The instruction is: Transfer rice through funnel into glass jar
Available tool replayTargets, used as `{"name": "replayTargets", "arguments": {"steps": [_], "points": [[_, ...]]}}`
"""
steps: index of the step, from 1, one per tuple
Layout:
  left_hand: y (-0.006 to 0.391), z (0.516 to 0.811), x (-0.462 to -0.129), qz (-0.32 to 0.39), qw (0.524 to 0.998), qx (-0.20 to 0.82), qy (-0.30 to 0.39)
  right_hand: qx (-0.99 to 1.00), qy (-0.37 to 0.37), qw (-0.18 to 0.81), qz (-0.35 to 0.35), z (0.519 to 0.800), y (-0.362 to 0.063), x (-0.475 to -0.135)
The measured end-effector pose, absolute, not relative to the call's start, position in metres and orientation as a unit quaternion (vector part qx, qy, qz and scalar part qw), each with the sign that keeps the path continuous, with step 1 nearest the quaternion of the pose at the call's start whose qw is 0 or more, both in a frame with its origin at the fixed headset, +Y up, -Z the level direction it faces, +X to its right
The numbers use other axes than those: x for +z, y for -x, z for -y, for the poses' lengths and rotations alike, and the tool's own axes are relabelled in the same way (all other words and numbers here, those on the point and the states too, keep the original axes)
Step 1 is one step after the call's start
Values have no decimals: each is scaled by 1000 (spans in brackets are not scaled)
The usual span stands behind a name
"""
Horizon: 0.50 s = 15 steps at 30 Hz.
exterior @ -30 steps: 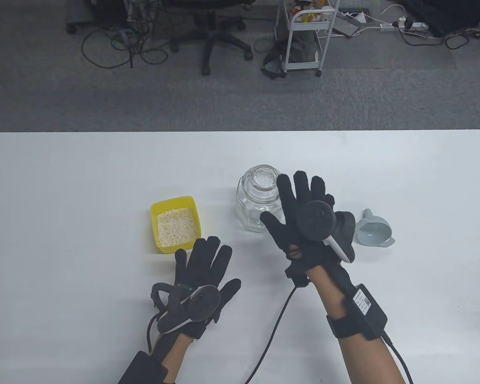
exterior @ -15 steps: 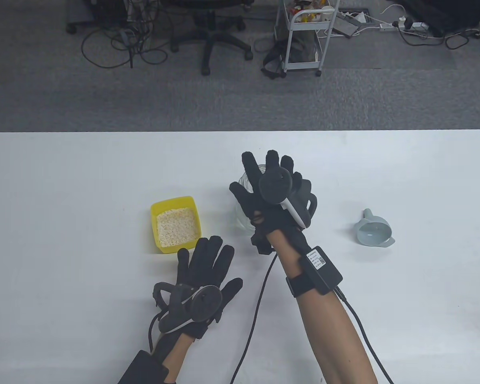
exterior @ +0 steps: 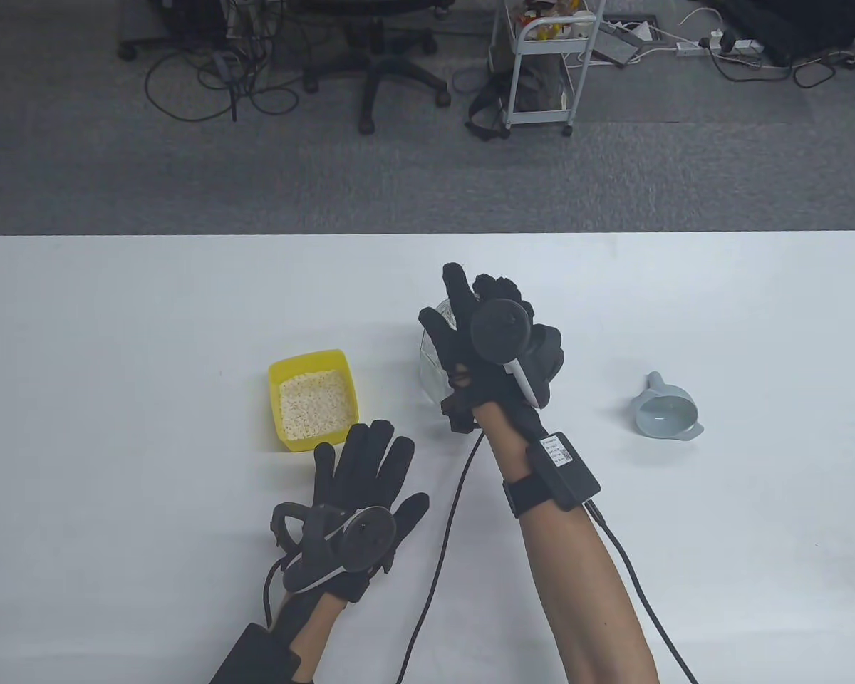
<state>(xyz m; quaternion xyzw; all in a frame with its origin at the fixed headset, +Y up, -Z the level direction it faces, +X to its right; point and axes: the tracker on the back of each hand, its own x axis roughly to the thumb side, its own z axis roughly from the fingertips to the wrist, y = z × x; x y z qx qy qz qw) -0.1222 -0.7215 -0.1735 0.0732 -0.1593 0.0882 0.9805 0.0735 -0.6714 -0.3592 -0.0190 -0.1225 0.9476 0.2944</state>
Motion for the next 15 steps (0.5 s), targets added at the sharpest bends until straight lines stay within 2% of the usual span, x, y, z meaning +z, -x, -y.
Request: {"name": "replayTargets", "arguments": {"steps": [15], "points": [[123, 722, -174, 156, 981, 87, -73, 947, -20, 288, 141, 672, -78, -360]]}}
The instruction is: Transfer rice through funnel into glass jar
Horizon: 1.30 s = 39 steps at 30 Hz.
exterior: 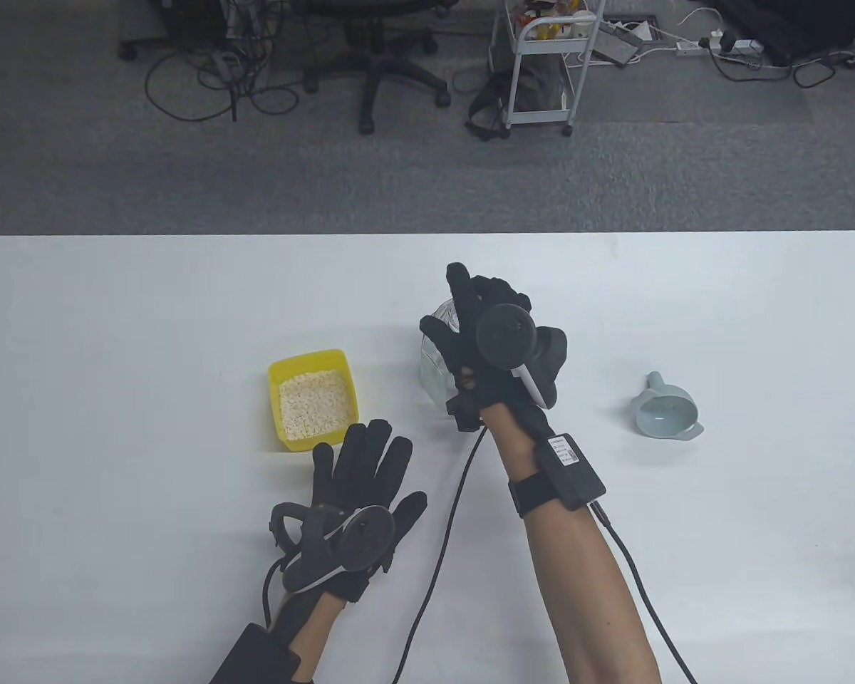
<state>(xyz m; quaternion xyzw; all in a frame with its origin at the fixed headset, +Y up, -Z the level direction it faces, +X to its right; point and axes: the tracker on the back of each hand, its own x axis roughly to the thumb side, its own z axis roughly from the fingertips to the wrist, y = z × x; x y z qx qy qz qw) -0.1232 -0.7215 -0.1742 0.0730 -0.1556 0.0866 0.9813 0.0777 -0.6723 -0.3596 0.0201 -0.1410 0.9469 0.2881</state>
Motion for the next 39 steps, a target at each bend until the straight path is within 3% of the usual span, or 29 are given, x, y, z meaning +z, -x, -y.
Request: {"name": "replayTargets", "arguments": {"steps": [12, 18, 24, 29, 33, 39], "points": [[123, 722, -175, 155, 981, 89, -74, 938, -30, 312, 148, 670, -81, -361], [123, 722, -174, 155, 981, 87, -72, 914, -49, 359, 182, 641, -91, -351], [123, 722, -174, 155, 981, 86, -73, 921, -62, 334, 190, 615, -126, -318], [122, 722, -173, 159, 981, 83, -74, 936, -45, 301, 175, 634, -174, -282], [121, 722, -173, 161, 981, 82, -76, 952, -15, 280, 125, 670, -205, -256], [120, 723, -172, 163, 981, 83, -71, 958, 15, 278, 73, 720, -225, -244]]}}
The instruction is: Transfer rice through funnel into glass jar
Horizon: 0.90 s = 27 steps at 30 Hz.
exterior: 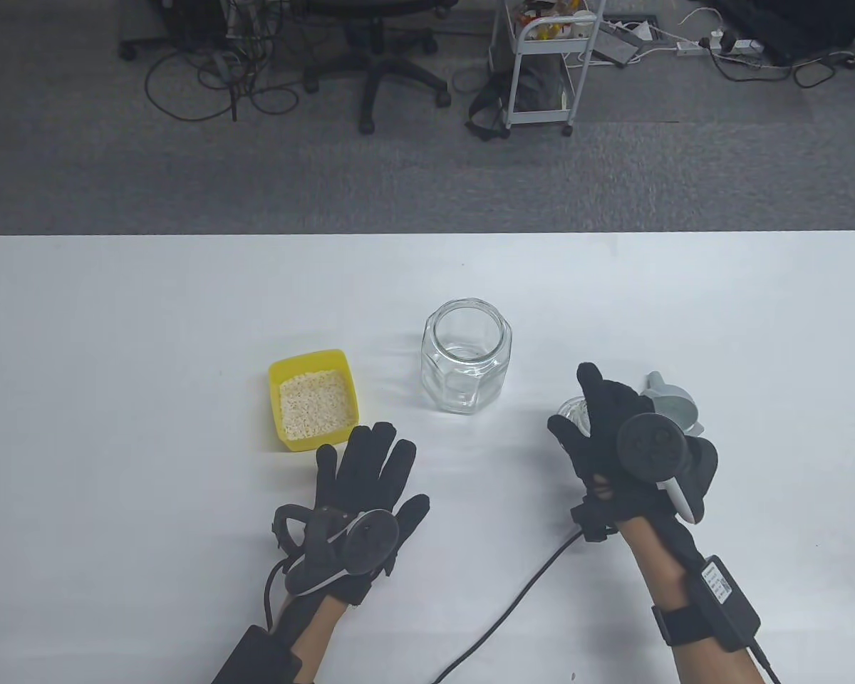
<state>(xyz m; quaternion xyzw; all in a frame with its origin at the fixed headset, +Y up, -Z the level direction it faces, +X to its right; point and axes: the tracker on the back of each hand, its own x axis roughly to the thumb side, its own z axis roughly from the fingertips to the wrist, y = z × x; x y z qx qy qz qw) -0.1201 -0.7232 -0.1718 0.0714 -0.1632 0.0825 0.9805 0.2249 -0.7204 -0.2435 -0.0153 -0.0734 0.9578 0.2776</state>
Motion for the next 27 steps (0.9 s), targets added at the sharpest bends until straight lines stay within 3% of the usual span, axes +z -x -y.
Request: {"name": "replayTargets", "arguments": {"steps": [8, 27], "points": [[120, 724, -172, 163, 981, 82, -67, 976, 23, 215, 10, 758, -218, -252], [119, 724, -171, 167, 981, 79, -60, 991, 6, 128, -36, 770, -197, -253]]}}
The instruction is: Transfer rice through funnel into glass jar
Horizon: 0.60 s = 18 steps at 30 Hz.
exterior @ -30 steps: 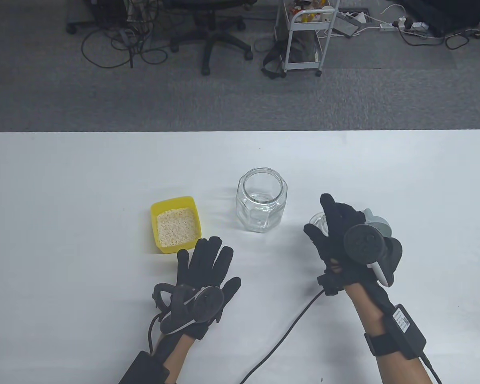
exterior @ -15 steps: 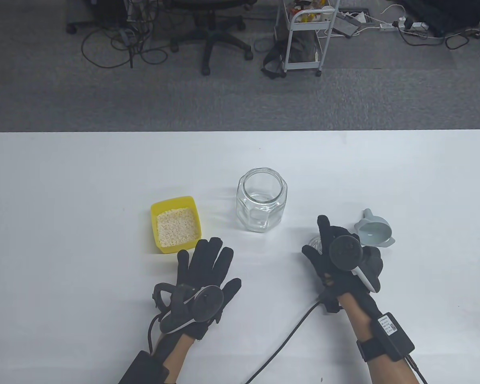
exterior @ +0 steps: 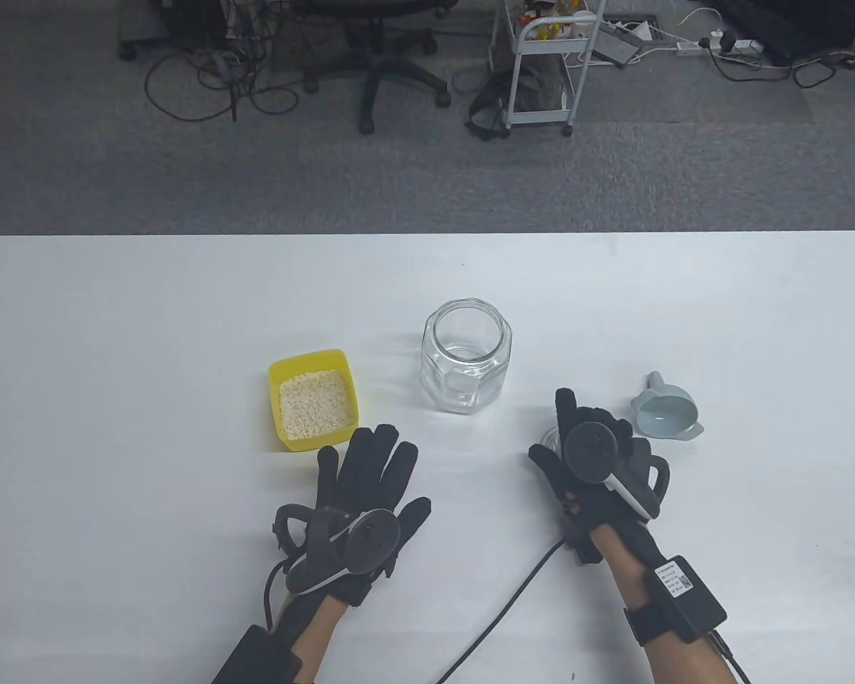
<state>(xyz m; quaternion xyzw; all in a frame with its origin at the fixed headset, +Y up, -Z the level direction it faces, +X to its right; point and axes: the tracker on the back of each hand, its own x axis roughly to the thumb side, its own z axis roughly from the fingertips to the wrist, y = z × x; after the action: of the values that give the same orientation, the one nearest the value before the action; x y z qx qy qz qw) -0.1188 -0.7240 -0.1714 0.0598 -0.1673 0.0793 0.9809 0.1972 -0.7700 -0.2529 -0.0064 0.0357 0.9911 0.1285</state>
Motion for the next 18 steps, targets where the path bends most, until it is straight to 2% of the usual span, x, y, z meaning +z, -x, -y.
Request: {"name": "replayTargets", "arguments": {"steps": [13, 18], "points": [[118, 724, -171, 168, 981, 78, -56, 992, 10, 111, -57, 772, -195, -252], [118, 724, -171, 168, 981, 80, -55, 992, -7, 125, -17, 757, -193, -246]]}}
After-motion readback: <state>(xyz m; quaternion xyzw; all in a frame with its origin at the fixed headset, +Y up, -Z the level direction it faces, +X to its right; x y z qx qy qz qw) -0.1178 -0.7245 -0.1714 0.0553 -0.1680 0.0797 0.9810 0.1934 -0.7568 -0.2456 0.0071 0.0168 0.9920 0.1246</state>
